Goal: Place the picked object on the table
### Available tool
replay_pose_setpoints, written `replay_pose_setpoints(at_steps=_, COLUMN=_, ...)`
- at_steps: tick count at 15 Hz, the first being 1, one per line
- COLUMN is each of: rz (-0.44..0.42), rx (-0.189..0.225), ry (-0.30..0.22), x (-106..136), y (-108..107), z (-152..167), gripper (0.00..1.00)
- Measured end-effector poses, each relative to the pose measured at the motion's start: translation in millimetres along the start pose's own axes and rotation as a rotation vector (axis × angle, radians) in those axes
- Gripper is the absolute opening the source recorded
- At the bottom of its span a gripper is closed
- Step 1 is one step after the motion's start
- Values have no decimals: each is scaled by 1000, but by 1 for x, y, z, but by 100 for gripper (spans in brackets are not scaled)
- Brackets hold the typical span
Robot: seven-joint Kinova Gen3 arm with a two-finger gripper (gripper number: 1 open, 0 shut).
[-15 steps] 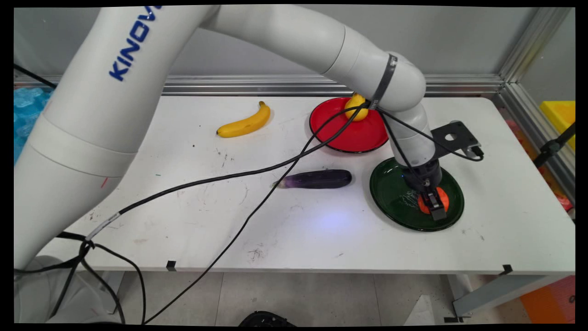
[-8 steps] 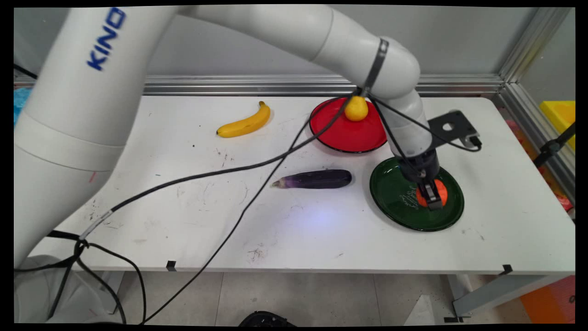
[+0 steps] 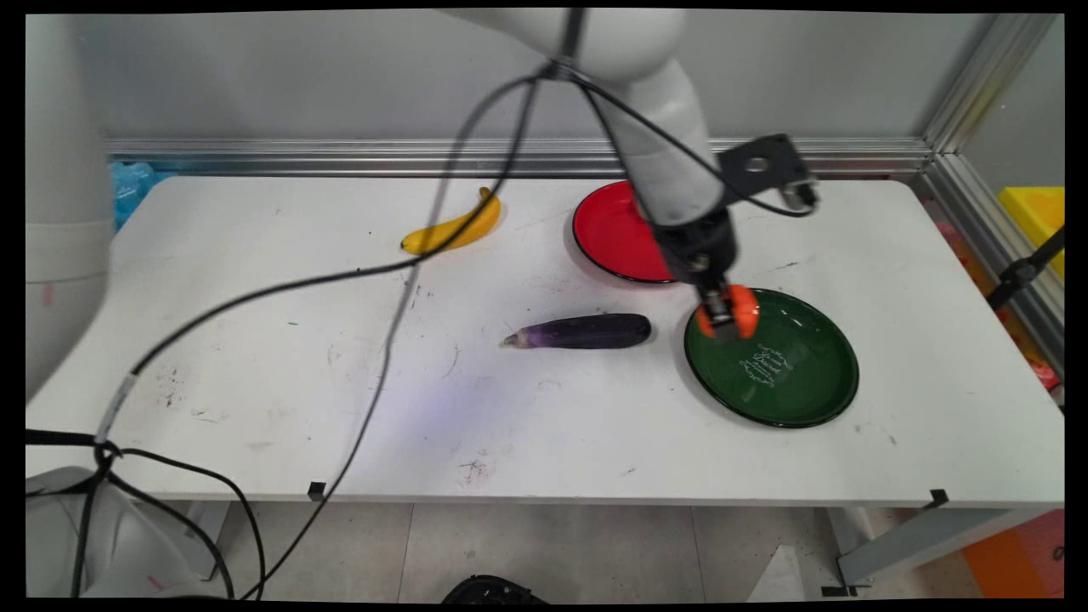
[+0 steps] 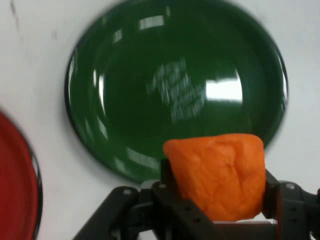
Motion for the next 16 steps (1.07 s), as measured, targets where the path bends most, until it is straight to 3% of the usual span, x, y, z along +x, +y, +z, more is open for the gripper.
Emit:
replay_pose_setpoints(at_steps=4, rz=15, rx=-14, ry=-85, x=-57, y=12, z=-41, gripper=0)
replay_pose_setpoints(at_steps=7, rz=14, rx=-8, ry=-103, x=-84, y=16, z=-49, gripper=0)
replay_pose_setpoints(at_steps=10, rz=11, rx=5, ry=-97, x=-100, y=17, z=-38, gripper=0)
replay_pose_setpoints(at_steps=16, rz=19, rx=-11, ry=-90, x=-115, y=21, z=18, gripper=0)
